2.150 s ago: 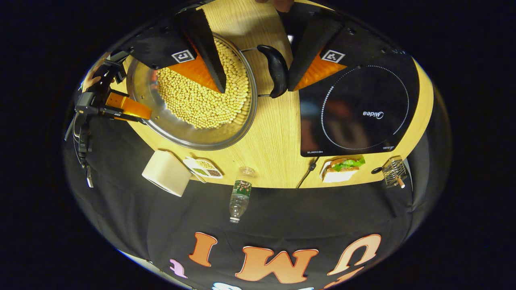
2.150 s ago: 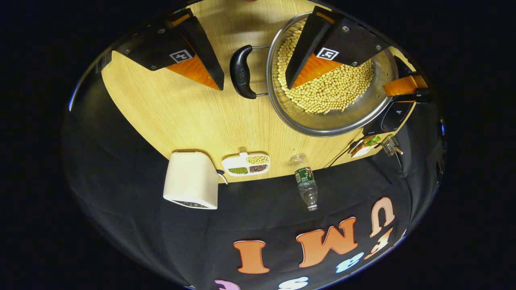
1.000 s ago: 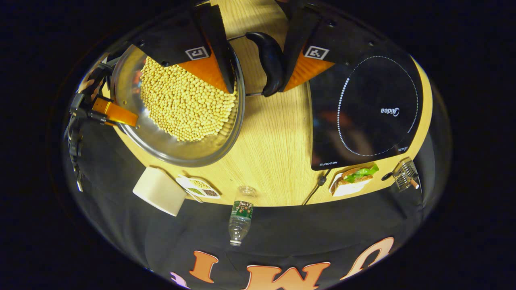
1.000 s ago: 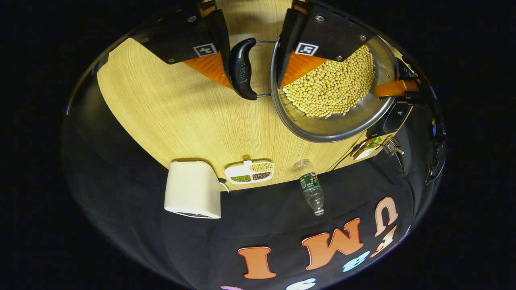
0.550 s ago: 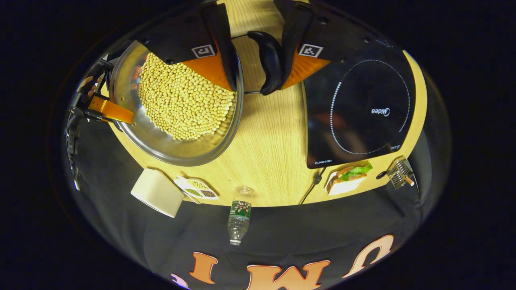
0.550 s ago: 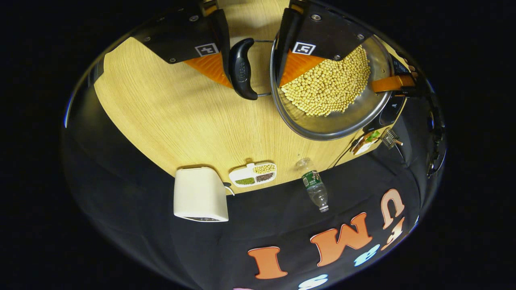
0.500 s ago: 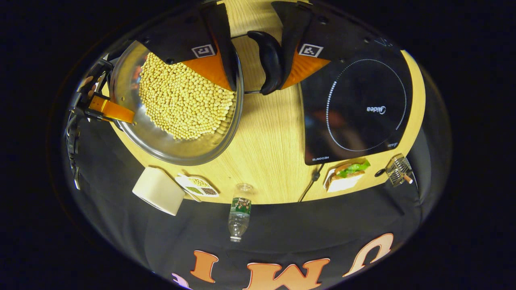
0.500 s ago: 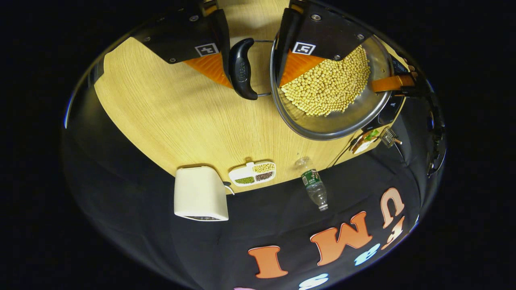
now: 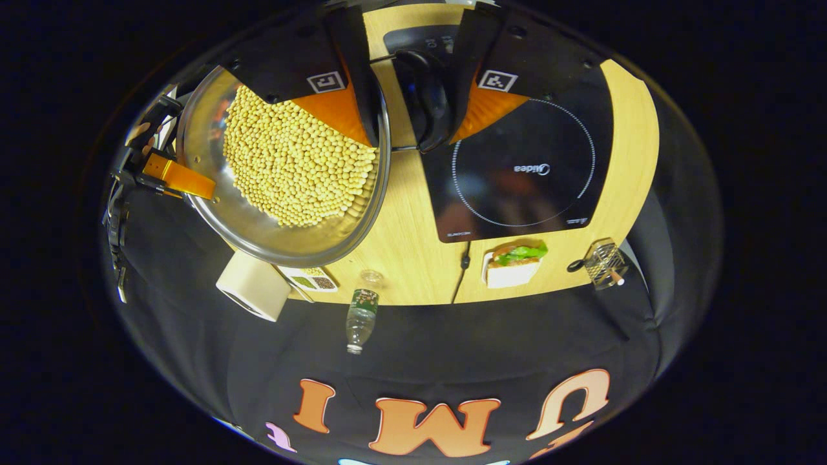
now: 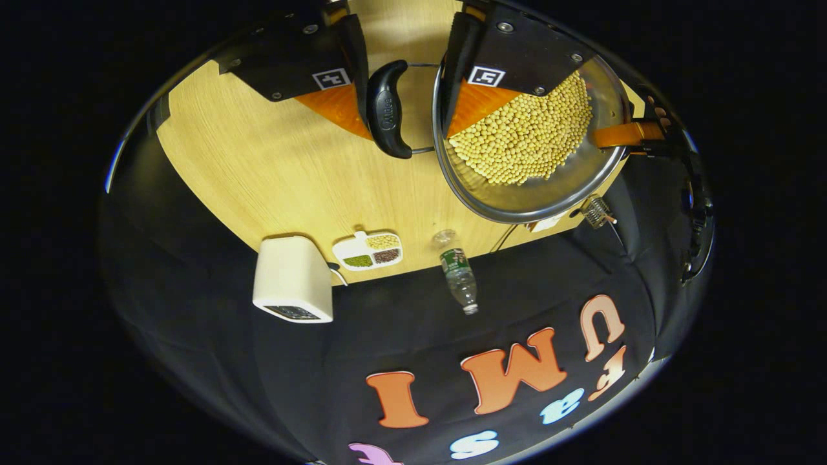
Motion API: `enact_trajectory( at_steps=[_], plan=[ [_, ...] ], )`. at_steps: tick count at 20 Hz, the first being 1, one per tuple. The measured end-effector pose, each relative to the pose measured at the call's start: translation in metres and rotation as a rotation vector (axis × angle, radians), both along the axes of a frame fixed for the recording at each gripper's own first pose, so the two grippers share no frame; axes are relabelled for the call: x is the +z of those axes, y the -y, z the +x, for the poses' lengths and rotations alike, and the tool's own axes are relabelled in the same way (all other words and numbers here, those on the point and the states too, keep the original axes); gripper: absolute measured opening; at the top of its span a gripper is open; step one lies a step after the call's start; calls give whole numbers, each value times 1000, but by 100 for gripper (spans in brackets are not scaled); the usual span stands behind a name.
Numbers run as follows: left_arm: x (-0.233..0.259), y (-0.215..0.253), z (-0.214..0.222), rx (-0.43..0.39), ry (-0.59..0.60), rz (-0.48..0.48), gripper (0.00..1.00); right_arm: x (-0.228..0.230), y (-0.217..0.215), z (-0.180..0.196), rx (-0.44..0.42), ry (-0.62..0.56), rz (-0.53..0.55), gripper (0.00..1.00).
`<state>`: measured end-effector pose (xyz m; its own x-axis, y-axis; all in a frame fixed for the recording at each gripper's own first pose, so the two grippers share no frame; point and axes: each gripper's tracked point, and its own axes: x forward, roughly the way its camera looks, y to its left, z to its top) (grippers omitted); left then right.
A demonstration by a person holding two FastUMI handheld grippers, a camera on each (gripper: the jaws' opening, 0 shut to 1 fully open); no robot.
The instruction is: First push the handle of the pot to place it horizontally, then grasp the pot with both hands and set it on the induction cooktop.
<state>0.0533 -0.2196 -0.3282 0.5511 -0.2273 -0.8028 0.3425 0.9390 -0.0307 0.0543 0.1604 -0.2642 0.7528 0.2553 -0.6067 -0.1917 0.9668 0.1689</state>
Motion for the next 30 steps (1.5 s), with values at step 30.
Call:
enact_trajectory(
  at_steps=[30],
  plan=[
    [37, -12, -24, 167, -42, 68, 60, -29, -256, 21, 156, -99, 45, 52]
  ],
)
